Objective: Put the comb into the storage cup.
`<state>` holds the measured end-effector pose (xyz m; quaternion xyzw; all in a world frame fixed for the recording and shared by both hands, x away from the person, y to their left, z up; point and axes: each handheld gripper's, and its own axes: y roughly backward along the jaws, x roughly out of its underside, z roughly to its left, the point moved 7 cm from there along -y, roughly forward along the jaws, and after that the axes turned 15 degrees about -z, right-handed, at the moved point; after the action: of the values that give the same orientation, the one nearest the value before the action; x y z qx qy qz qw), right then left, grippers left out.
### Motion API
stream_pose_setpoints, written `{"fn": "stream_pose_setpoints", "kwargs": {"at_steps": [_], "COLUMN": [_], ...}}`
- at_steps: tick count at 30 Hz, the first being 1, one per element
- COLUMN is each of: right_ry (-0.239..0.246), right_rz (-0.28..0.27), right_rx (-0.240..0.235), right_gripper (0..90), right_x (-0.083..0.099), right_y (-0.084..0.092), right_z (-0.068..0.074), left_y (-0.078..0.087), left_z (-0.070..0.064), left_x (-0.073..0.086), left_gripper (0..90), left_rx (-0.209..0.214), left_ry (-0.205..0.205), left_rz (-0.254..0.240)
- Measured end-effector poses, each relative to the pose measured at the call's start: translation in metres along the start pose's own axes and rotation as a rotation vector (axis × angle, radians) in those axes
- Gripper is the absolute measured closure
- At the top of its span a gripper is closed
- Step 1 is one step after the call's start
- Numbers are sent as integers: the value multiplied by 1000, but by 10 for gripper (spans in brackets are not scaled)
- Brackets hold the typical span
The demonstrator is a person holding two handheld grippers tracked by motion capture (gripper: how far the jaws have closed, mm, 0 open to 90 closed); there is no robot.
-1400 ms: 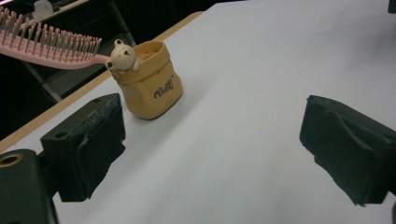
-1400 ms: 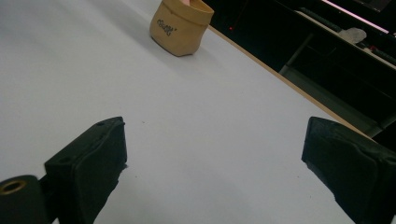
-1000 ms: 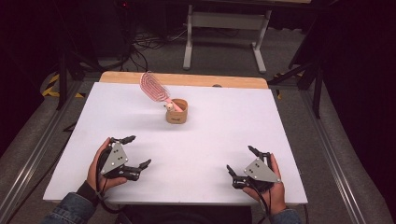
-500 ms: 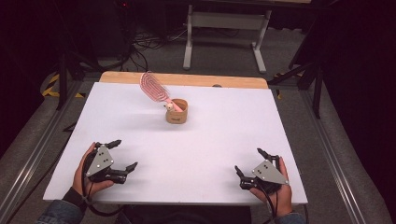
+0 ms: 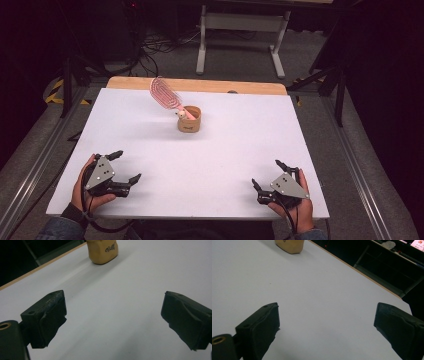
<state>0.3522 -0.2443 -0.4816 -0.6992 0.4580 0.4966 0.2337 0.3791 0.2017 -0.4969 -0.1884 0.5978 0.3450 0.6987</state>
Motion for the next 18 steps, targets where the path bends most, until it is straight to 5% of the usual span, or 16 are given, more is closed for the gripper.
{"fn": "stream_pose_setpoints", "kwargs": {"at_steps": [18], "right_ry": [13], "right_rz": [-1], "right_rx": [-1], "right_gripper": [69], "right_x": [-5], "right_y": [-1], "right_z": [5], "left_y": [2], "left_z": [-2], "left_x": [1], "left_gripper": [74], "left_rx": [11], "left_ry": [-1], "left_rz": [-11]}}
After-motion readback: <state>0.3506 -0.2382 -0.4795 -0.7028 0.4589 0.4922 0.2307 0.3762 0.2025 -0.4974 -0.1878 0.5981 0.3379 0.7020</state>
